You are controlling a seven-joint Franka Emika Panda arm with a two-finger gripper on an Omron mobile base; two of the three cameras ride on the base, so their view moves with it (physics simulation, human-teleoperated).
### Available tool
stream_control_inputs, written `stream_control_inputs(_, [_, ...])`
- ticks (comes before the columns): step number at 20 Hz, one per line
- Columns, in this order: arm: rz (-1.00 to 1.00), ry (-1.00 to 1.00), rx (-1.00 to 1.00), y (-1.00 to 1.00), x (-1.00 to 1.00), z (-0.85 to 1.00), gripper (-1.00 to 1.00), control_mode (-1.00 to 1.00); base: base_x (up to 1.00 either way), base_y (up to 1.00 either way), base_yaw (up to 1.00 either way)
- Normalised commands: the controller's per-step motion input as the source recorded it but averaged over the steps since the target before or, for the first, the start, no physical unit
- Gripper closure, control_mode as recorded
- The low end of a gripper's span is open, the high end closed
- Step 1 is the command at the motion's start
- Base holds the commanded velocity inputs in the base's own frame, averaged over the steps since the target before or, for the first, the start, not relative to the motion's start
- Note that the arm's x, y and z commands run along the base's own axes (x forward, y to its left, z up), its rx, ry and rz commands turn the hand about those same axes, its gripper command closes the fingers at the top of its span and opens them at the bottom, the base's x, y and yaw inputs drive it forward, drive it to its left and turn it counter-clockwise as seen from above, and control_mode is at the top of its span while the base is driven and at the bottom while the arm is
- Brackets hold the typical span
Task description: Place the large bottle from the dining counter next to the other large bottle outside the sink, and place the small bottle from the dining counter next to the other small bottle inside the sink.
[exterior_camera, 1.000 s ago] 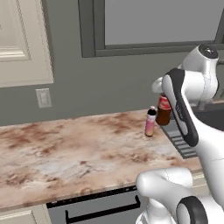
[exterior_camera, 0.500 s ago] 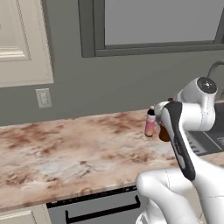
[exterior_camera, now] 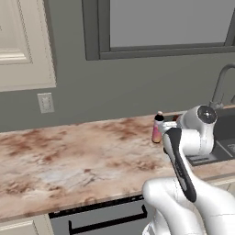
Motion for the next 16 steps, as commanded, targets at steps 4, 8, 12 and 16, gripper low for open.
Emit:
stream_control_inputs(4, [-0.04,0.04,0.02,-0.02,0.42,-0.16,1.0,-1.0,0.0,0.0,0.0])
stream_control_inputs(8, [-0.04,0.06,0.02,0.0,0.39,-0.04,1.0,-1.0,0.0,0.0,0.0])
stream_control_inputs(12, [-0.03,0.08,0.02,-0.06,0.3,-0.06,1.0,-1.0,0.0,0.0,0.0])
stream_control_inputs(16, [-0.03,0.06,0.02,-0.08,0.23,-0.24,1.0,-1.0,0.0,0.0,0.0])
